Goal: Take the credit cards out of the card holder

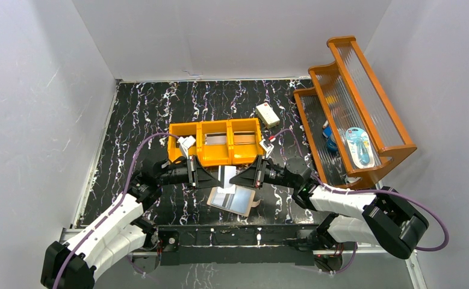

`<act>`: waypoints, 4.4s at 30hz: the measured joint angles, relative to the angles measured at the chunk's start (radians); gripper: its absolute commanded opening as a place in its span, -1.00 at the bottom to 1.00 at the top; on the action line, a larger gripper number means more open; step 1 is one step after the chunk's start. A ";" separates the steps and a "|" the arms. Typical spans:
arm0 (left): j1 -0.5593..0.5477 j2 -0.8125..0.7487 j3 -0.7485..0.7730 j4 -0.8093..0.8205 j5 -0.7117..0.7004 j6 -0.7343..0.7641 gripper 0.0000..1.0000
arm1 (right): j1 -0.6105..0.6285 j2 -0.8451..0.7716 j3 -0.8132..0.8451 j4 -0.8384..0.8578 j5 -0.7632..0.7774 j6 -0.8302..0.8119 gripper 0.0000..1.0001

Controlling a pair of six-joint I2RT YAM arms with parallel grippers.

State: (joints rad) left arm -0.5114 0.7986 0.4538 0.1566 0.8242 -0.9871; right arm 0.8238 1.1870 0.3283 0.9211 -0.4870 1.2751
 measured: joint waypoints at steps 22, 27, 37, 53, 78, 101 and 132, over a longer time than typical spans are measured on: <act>0.000 0.021 0.072 -0.226 -0.092 0.127 0.73 | -0.005 0.003 -0.018 0.006 0.008 0.005 -1.00; 0.000 0.018 0.148 -0.382 -0.222 0.203 0.88 | -0.005 -0.039 -0.018 -0.084 0.051 -0.016 -1.00; 0.000 -0.103 0.367 -0.752 -0.850 0.306 0.97 | -0.005 -0.173 0.047 -0.454 0.190 -0.150 -1.00; 0.003 -0.069 0.356 -0.832 -1.272 0.418 0.97 | -0.005 -0.047 0.403 -0.855 0.299 -0.465 -1.00; 0.005 -0.102 0.317 -0.848 -1.409 0.399 0.97 | 0.220 0.440 0.992 -1.177 0.810 -1.109 -1.00; 0.006 -0.160 0.317 -0.891 -1.477 0.358 0.97 | 0.196 0.771 1.173 -1.052 0.802 -1.810 -1.00; 0.006 -0.220 0.317 -0.935 -1.547 0.314 0.97 | 0.113 0.954 1.304 -1.078 0.864 -1.940 -1.00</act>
State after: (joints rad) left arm -0.5056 0.5781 0.7712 -0.7788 -0.7231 -0.6735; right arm 0.9371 2.1407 1.6318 -0.1574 0.3767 -0.6651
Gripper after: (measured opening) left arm 0.983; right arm 0.061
